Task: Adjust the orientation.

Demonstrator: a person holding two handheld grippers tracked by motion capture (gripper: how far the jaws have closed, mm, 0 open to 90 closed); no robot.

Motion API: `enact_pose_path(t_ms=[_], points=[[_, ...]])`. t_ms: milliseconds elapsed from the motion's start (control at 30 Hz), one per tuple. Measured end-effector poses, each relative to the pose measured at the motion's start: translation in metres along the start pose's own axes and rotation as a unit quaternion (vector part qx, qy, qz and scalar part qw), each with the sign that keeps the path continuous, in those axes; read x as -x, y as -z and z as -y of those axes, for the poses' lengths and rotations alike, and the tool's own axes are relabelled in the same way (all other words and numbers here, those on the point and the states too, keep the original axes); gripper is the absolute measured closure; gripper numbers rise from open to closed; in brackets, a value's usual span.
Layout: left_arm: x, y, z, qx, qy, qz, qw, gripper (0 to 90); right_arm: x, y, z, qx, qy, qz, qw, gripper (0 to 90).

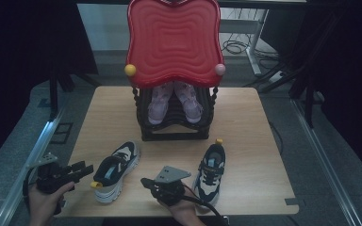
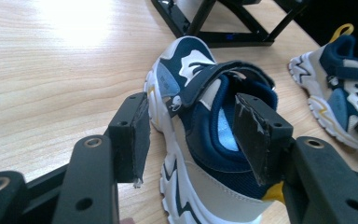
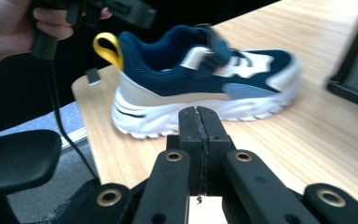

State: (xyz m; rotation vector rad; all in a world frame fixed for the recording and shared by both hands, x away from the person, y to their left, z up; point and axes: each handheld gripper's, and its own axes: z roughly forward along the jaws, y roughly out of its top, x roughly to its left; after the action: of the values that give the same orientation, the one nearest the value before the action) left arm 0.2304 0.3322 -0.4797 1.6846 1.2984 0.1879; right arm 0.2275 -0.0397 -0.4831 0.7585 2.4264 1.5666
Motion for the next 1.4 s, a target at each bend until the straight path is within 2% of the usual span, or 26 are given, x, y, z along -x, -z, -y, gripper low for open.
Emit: enact_pose_path(t_ms=[167,600,800,1067,1167,1400], points=[[0.000,-0.004,-0.002,-0.002,-0.001,0.003,1.0000,46.1,0.012,0.022,0.003,0.011,-0.016,0.019,0.9996,89.8],[-0.001,-0.006,-0.005,0.001,-0.003,0.004,1.0000,46.1,0.038,0.058,0.015,0.031,-0.042,0.060,0.9968,89.8],[-0.001,-0.010,-0.005,-0.005,-0.004,0.004,1.0000,46.1,0.051,0.079,0.023,0.039,-0.059,0.083,0.9940,89.8],[0.001,-0.010,-0.004,-0.005,-0.008,0.000,0.9999,46.1,0.066,0.113,0.031,0.061,-0.061,0.109,0.9902,89.8],[0.002,-0.008,-0.004,-0.003,-0.012,-0.002,0.9999,46.1,0.071,0.125,0.035,0.068,-0.070,0.118,0.9882,89.8],[0.000,-0.006,-0.002,-0.001,-0.006,-0.004,1.0000,46.1,0.081,0.152,0.042,0.086,-0.068,0.141,0.9838,89.8]])
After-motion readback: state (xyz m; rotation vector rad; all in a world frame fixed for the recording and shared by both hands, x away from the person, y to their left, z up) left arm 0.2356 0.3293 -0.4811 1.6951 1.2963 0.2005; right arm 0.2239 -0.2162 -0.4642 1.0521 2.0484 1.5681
